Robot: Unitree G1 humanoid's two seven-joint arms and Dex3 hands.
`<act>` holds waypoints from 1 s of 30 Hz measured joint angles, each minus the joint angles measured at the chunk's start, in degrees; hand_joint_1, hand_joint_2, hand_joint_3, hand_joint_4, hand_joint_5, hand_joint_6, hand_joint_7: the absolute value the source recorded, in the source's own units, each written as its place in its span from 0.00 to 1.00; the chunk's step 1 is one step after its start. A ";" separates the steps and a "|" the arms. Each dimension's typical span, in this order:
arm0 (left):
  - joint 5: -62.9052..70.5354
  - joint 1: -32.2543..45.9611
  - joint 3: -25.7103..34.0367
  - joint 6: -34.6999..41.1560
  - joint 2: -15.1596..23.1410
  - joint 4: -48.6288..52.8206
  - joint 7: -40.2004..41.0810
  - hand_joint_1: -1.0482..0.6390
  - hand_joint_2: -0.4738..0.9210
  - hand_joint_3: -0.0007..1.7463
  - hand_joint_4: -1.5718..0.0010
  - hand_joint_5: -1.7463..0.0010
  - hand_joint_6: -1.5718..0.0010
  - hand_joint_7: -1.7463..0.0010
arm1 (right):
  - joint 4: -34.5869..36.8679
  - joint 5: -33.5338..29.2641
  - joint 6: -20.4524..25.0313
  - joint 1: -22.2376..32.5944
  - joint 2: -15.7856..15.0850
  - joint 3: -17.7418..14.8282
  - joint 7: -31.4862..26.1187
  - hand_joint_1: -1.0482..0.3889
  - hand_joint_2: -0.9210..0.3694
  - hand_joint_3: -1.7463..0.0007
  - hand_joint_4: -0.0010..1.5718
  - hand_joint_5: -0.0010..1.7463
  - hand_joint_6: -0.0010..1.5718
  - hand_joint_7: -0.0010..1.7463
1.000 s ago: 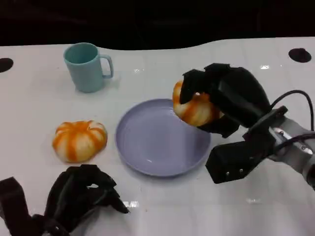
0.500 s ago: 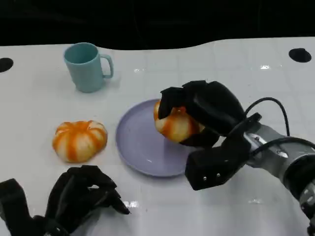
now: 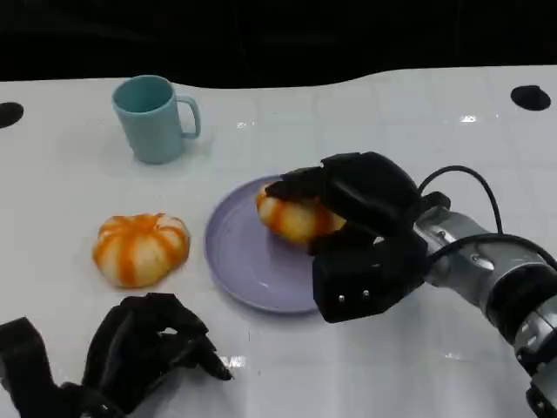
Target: Grasp the bread from the table and place it into the plate.
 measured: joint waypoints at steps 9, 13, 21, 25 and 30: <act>0.03 0.01 -0.10 0.06 -0.04 -0.02 0.00 0.00 0.77 0.00 0.00 0.65 0.00 0.78 | -3.79 3.05 0.76 0.42 -0.66 -1.50 5.78 0.16 0.00 0.80 0.01 0.06 0.07 0.01; 0.06 0.02 -0.22 0.05 -0.05 -0.02 0.00 0.00 0.78 0.00 0.00 0.65 0.00 0.78 | -6.65 3.99 1.07 1.68 -1.55 -1.65 8.04 0.16 0.00 0.80 0.02 0.07 0.08 0.01; 0.13 0.02 -0.31 -0.07 -0.07 0.00 0.00 0.00 0.78 0.00 0.00 0.65 0.00 0.78 | -13.19 4.11 0.94 5.46 -4.97 -1.70 9.43 0.17 0.00 0.81 0.06 0.11 0.11 0.02; 0.12 0.00 -0.29 -0.21 -0.08 0.05 0.00 0.00 0.78 0.00 0.00 0.65 0.00 0.78 | -17.11 4.30 0.31 7.91 -6.64 -2.06 9.71 0.24 0.00 0.87 0.09 0.15 0.15 0.03; 0.07 -0.03 -0.19 -0.21 -0.08 0.20 0.00 0.00 0.78 0.00 0.00 0.66 0.00 0.79 | -21.34 5.30 -2.65 11.65 -8.71 -3.87 8.10 0.38 0.02 0.98 0.13 0.23 0.23 0.04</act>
